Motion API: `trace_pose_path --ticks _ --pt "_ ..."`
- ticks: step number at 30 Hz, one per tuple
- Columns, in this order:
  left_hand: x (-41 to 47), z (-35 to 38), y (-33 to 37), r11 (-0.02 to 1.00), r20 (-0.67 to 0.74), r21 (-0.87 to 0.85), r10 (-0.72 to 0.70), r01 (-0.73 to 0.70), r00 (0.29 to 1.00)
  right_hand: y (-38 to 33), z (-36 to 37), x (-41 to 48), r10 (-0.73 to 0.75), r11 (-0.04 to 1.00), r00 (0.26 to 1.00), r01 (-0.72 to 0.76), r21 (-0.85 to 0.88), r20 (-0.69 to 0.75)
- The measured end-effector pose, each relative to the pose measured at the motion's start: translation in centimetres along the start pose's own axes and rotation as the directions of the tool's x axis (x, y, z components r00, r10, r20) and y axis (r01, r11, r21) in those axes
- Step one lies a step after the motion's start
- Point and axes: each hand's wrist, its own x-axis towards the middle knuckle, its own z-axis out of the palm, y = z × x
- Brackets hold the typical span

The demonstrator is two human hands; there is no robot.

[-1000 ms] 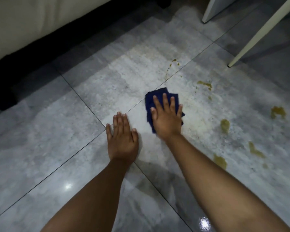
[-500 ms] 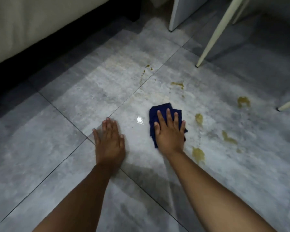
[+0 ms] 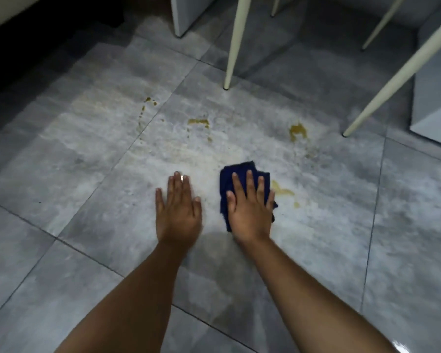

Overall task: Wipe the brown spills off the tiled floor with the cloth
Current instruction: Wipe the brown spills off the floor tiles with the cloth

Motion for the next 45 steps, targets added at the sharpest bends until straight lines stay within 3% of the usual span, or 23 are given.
trace_pose_path --ticks 5,7,10,15,20,24,27,31,33,39,45 --pt "0.0 -0.4 0.4 0.999 0.034 0.007 -0.048 0.048 0.998 5.6 -1.6 2.4 0.195 0.98 0.98 -0.192 0.056 -0.042" --pt "0.1 -0.3 0.2 0.998 0.032 0.014 -0.062 0.062 0.998 5.8 -1.0 0.2 0.232 0.971 0.964 -0.221 0.091 -0.131" --pt "0.4 -0.1 0.7 0.997 0.023 0.049 -0.067 0.066 0.997 4.3 0.0 -2.0 0.196 0.975 0.966 -0.174 0.137 -0.17" --pt "0.9 -1.3 2.5 0.991 0.097 0.118 -0.07 0.059 0.993 6.0 -1.7 2.3 -0.004 0.999 1.0 0.004 0.042 -0.01" --pt "4.5 -0.6 10.9 0.993 0.185 0.087 0.057 -0.074 0.981 13.3 -3.3 4.2 0.071 0.997 0.997 -0.07 0.026 -0.023" --pt "3.7 0.7 14.7 0.998 0.26 0.01 -0.056 0.055 0.964 14.5 -2.8 1.1 0.05 0.997 0.987 -0.039 0.072 -0.155" --pt "3.2 0.8 14.1 0.998 0.281 0.017 -0.068 0.066 0.957 12.7 -3.2 2.0 -0.024 0.993 0.998 0.031 0.113 -0.064" --pt "3.1 1.7 14.1 0.997 0.163 0.004 -0.073 0.074 0.984 12.1 -4.4 7.0 -0.097 0.994 0.995 0.096 0.044 0.013" --pt "2.8 2.0 14.4 0.998 0.105 0.009 -0.068 0.067 0.992 13.1 -4.9 9.4 -0.057 0.998 0.998 0.057 0.025 0.008" --pt "6.4 2.2 14.3 0.999 0.122 0.018 -0.029 0.027 0.992 12.9 -4.6 9.9 0.132 0.991 0.99 -0.132 -0.005 -0.046" --pt "8.4 2.7 14.3 0.999 0.06 0.009 0.039 -0.04 0.997 13.4 -5.1 13.4 0.074 0.997 0.996 -0.074 0.007 -0.059"
